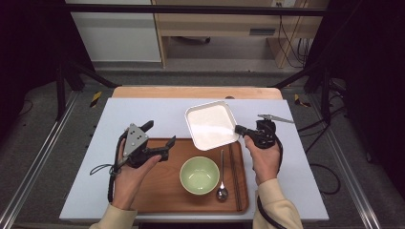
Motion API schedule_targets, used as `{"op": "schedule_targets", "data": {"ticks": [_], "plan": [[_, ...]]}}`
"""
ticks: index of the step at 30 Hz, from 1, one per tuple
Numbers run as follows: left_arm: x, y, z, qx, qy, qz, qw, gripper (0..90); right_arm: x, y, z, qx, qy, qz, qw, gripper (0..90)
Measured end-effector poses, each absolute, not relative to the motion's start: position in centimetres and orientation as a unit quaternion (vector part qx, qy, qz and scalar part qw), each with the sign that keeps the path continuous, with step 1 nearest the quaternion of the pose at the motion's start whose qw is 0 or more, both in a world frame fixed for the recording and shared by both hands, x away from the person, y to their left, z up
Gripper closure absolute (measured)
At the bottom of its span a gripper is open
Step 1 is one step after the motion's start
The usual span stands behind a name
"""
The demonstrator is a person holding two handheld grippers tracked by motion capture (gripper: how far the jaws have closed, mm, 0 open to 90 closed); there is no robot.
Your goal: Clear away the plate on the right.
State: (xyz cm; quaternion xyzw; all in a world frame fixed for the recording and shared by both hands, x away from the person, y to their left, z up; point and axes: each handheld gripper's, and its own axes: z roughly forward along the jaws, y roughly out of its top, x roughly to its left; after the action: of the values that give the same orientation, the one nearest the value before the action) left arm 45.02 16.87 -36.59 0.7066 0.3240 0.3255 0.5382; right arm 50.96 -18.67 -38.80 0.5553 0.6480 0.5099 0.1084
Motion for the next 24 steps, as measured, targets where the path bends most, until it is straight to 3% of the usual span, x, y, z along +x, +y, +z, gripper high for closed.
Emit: {"op": "schedule_targets", "data": {"ticks": [14, 24], "plan": [[47.3, 12.3, -37.7, 0.716, 0.358, 0.286, 0.526, 18.9, 49.9, -17.9, -38.7, 0.544, 0.649, 0.518, 0.124, 88.7], [47.9, 10.4, -38.6, 0.713, 0.392, 0.27, 0.516, 35.0, 48.8, -17.5, -38.0, 0.533, 0.644, 0.527, 0.152, 88.7]]}}
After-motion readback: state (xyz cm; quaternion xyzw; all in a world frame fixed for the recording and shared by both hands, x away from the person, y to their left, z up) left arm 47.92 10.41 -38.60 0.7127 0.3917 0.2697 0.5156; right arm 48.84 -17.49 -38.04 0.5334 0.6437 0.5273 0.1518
